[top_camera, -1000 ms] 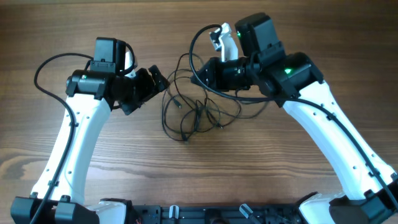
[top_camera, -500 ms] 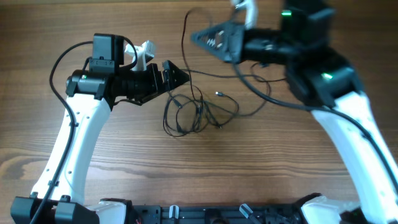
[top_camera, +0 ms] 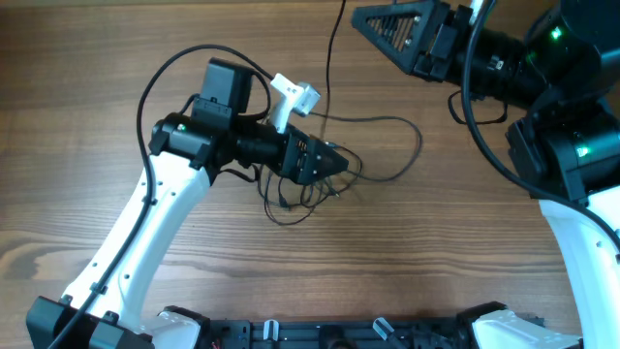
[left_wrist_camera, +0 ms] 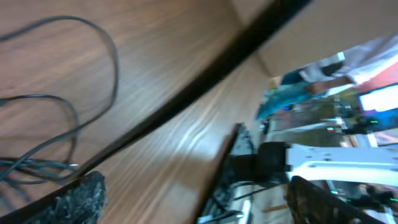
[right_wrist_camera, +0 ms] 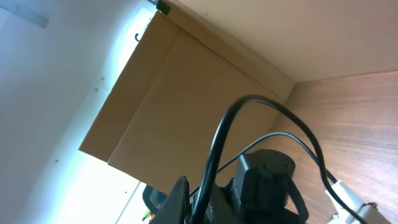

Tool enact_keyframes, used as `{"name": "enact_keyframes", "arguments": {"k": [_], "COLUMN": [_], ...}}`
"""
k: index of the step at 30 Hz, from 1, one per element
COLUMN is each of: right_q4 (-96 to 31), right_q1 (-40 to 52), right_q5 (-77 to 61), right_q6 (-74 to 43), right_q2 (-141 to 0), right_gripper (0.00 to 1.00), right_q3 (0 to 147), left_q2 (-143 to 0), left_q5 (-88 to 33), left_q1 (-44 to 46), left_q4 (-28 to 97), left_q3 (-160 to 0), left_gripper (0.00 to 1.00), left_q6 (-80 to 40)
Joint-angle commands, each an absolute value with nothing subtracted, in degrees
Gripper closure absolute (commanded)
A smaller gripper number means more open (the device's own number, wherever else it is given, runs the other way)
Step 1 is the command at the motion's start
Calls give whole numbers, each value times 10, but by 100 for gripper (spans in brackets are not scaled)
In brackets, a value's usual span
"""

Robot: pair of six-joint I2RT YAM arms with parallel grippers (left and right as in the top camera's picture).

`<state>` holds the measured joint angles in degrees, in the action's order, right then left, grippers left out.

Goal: Untangle cables

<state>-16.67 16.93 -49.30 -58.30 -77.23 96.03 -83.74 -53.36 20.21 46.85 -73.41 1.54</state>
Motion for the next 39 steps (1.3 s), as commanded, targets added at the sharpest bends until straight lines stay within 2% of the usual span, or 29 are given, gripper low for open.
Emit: {"name": "enact_keyframes", "arguments": {"k": [1,3,4,5,13,14,16,20,23,28,29,31,32,35,39], "right_q4": [-168,-170,-172,-173,-193,-192,-193,-199,-254,-488,-541,-615,-632,-677,-705], "right_q1": [168,168,168,168,168,168,168,168,166,136,134,134,134,134,138], "right_q5": [-511,-512,-515,-521,-520,-515,-508,-495,-426,-169,-103,-46,-47,-68,-162], "right_q6": [-586,-587,-587,-585,-583,-583,-583,-580,-549,-488,-478,-476,-463,-389,-298], "right_q2": [-774,-774,-774,-774,-774,-774,-774,-774,-774,-774,-774,-774,-774,-774,-775], "right_gripper": [95,95,95,96,95,95,96,95,95,95,84,36,23,0,0], "right_q3": [967,967,967,967,966,966,966,966,966,966,966,966,966,966,959], "left_q2": [-836,-836,-836,-836,-836,-836,-837,-842,-839,-781,-760,-726,-714,-688,-688], "left_q5": [-437,-386,-385,-384,-331,-333,-333,-333,-333,-333,-333,-333,-333,-333,-333], "left_q1": [205,205,205,205,205,208,215,219,218,218,218,218,217,218,218], "left_q4": [453,431,425,421,403,406,409,409,406,404,399,362,337,238,124], "left_q3": [-731,-731,-731,-731,-731,-731,-731,-731,-732,-812,-844,-882,-886,-886,-886], "left_gripper": [18,20,6,5,5,11,35,96,96,96,96,96,96,96,96], "left_q6": [37,36,36,37,37,37,37,25,-8,-117,-143,-202,-223,-322,-463]}}
